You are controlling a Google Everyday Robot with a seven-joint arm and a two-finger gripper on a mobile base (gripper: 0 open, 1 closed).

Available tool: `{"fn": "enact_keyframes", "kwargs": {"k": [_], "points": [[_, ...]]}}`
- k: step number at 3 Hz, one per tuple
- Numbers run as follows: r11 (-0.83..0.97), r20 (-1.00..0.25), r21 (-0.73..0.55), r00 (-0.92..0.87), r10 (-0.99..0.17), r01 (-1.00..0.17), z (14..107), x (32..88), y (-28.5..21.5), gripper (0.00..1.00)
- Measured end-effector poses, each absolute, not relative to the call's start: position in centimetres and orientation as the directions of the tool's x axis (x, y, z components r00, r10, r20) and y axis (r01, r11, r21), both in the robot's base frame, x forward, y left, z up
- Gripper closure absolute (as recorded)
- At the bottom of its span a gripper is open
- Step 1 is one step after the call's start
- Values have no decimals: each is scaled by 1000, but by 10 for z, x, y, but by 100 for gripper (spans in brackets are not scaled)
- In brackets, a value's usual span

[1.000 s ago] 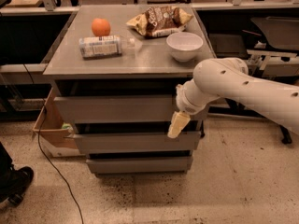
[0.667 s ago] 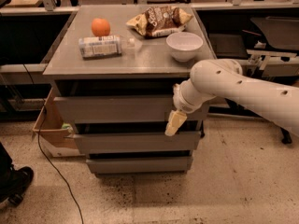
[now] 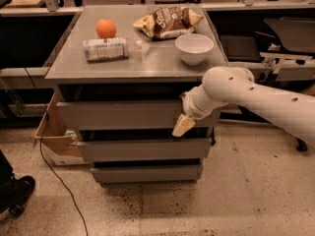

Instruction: Open top drawer

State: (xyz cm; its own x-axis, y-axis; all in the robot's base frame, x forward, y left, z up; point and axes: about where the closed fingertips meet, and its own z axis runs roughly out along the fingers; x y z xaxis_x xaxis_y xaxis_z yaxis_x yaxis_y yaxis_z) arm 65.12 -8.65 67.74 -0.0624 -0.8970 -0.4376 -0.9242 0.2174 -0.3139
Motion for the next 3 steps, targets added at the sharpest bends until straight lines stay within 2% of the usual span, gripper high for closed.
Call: {"fn": "enact_keyframes", "kwargs": {"k": [1,3], "points": [[226,-462,-302,-66,-885,-926,671,649,-82,56],[228,-466,-301,-66,-882,-926,684,647,-82,100]]}}
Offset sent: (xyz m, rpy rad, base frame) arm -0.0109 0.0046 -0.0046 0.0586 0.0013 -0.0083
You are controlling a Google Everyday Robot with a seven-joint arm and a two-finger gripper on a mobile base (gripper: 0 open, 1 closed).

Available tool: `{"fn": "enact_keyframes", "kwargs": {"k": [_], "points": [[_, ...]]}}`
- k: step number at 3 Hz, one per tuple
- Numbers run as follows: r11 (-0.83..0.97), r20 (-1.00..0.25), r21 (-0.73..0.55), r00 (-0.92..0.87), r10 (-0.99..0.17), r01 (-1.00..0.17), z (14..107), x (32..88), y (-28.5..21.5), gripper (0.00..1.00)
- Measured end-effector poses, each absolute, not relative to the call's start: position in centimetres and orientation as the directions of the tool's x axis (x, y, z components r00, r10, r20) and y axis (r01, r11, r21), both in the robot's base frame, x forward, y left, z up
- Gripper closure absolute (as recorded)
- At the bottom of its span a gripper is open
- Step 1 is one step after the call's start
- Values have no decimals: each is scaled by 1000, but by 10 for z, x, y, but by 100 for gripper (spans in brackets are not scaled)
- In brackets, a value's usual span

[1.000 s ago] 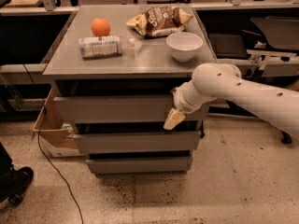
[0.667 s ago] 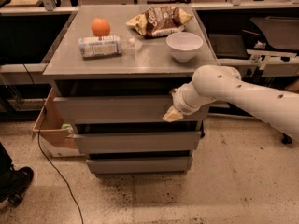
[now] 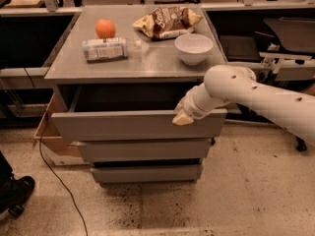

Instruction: Open top drawer

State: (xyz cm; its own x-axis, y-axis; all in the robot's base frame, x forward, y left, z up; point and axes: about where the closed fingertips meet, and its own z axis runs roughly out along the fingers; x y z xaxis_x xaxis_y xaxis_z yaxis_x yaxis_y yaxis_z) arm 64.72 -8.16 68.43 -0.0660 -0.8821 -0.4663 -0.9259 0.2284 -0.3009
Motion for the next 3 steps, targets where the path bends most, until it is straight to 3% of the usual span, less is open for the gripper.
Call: {"fn": "enact_keyframes", "kwargs": {"k": [3], "points": [[226,-467,-266,-80,-881,-937,686,626,-82,100]]}}
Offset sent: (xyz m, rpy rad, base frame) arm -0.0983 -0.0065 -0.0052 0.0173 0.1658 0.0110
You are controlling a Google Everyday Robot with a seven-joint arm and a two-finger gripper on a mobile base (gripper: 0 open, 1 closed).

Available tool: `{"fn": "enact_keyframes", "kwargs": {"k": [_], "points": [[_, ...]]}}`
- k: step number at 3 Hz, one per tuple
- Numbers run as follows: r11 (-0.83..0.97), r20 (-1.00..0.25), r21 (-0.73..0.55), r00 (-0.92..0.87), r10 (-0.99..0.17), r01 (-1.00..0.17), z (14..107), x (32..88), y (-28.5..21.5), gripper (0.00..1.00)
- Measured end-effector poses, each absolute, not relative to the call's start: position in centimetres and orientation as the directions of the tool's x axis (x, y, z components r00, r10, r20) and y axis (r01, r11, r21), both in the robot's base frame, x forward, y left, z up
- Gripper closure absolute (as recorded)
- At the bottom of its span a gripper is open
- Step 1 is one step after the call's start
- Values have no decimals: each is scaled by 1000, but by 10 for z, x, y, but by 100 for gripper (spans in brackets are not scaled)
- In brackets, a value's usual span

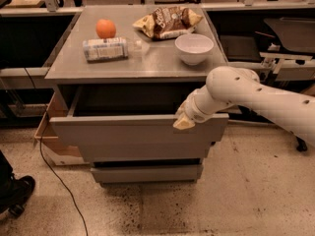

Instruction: Open top drawer

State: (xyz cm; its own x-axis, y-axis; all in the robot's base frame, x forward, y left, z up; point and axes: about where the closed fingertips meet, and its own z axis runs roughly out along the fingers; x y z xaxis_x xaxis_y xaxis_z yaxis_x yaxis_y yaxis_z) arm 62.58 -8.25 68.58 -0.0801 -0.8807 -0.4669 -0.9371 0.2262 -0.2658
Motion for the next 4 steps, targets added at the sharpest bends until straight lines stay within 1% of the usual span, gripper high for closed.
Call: {"fn": "enact_keyframes", "kwargs": {"k": [1,2,3,4], "points": [[218,-458,-225,-94,-884,-950,687,603,-84,100],[218,-458,-225,-94,-884,-950,687,603,-85,100],[212,-446,-182,-112,-888,-960,691,583,-89,82],[205,-434,-158,-119,-893,-966,697,571,-92,59]]}}
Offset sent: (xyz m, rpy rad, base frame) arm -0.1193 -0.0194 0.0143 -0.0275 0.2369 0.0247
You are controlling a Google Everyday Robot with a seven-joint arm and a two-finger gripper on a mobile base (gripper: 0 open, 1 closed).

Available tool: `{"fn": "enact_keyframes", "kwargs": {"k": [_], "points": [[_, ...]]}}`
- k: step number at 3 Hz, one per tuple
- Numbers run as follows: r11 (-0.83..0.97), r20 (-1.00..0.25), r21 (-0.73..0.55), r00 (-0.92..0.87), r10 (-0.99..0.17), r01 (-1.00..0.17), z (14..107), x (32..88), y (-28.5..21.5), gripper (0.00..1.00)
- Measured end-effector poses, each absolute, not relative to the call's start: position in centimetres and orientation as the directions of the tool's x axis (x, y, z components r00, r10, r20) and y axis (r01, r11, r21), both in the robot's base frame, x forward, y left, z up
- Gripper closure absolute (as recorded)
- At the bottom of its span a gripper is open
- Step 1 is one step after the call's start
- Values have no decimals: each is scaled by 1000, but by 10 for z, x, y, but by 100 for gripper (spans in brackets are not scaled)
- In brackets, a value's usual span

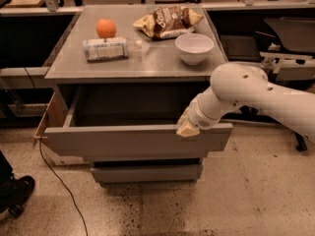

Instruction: Open top drawer

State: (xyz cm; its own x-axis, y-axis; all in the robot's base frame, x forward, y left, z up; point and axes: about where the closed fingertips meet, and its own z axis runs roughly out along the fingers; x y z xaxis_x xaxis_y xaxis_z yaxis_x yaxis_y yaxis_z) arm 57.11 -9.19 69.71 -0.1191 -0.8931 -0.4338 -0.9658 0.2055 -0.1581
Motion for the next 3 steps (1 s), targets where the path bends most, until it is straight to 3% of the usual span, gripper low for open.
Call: {"fn": "enact_keyframes", "kwargs": {"k": [2,3], "points": [[194,-412,-137,-122,-903,-971,712,561,-98,13],[176,-390,-125,-115,-914,-976,734,557,-105,0]]}}
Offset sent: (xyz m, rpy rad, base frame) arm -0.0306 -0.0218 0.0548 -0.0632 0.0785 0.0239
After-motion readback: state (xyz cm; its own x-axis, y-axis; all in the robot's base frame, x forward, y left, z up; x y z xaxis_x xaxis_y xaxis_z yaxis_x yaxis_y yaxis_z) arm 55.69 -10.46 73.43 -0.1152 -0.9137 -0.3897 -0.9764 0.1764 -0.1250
